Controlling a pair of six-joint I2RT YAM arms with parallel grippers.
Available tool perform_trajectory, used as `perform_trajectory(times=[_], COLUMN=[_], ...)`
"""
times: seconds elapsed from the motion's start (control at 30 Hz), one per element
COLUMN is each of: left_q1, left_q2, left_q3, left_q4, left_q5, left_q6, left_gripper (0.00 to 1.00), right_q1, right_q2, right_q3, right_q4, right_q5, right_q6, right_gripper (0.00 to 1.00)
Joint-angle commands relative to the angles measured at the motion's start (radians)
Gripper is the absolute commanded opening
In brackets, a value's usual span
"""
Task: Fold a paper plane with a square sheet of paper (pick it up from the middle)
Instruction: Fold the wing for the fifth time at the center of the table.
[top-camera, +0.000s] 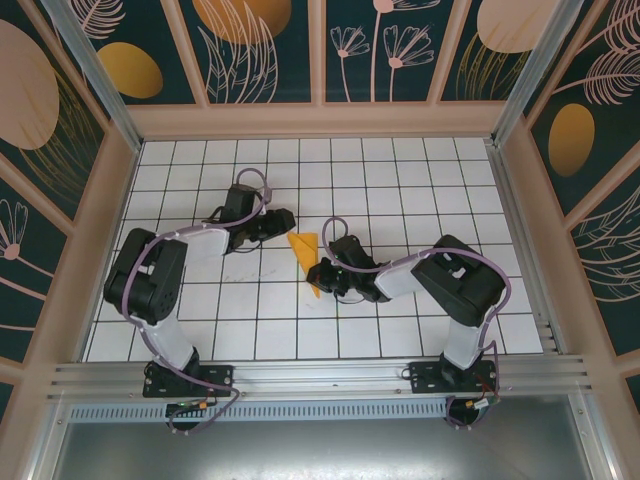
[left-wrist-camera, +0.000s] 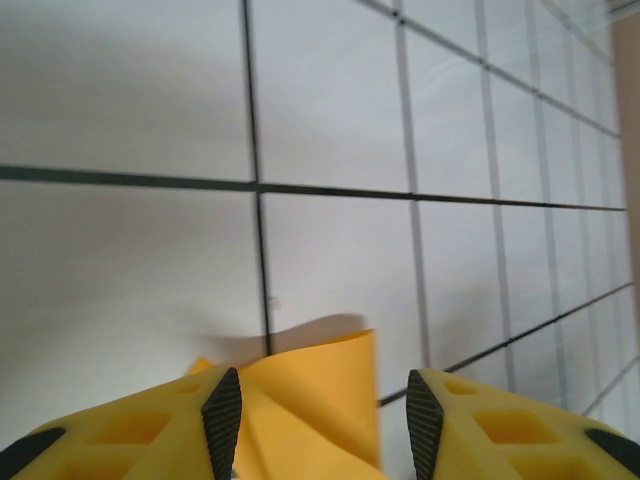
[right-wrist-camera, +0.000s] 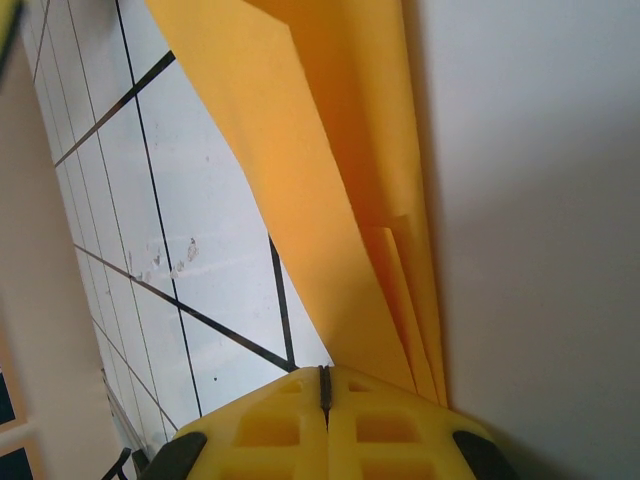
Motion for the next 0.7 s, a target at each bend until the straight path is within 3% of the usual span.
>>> perform_trajectory(times=[0.0,0.17,0.33,0.67], left_q1=[-0.016,-0.092,-0.109,-0.087], left_q2=[-0.030,-0.028,0.063,0.167], left_q3=[-0.034,-0.025,-0.041,-0.012], left_q4=[0.064,0.065,0.131,0.043], left_q5=[0.078,0.120,0.219,0.015], left_q6=[-0.040,-0.020,-0.047,0.005], left_gripper=[0.48,0.43,0.38,0.37], right_q1=[0.025,0.025,0.027,0.029], right_q2=[0.097,0.097,0.105,0.094], right_q3=[-0.049,-0.047,-0.042,-0.061], right_q4=[-0.259,-0.260,-0.261,-0.271], right_q5=[0.004,0.006,0.003,0.007], right_q6=[-0.030,-0.029,-0.031,-0.029], right_gripper=[0.00,0.00,0.00,0.00])
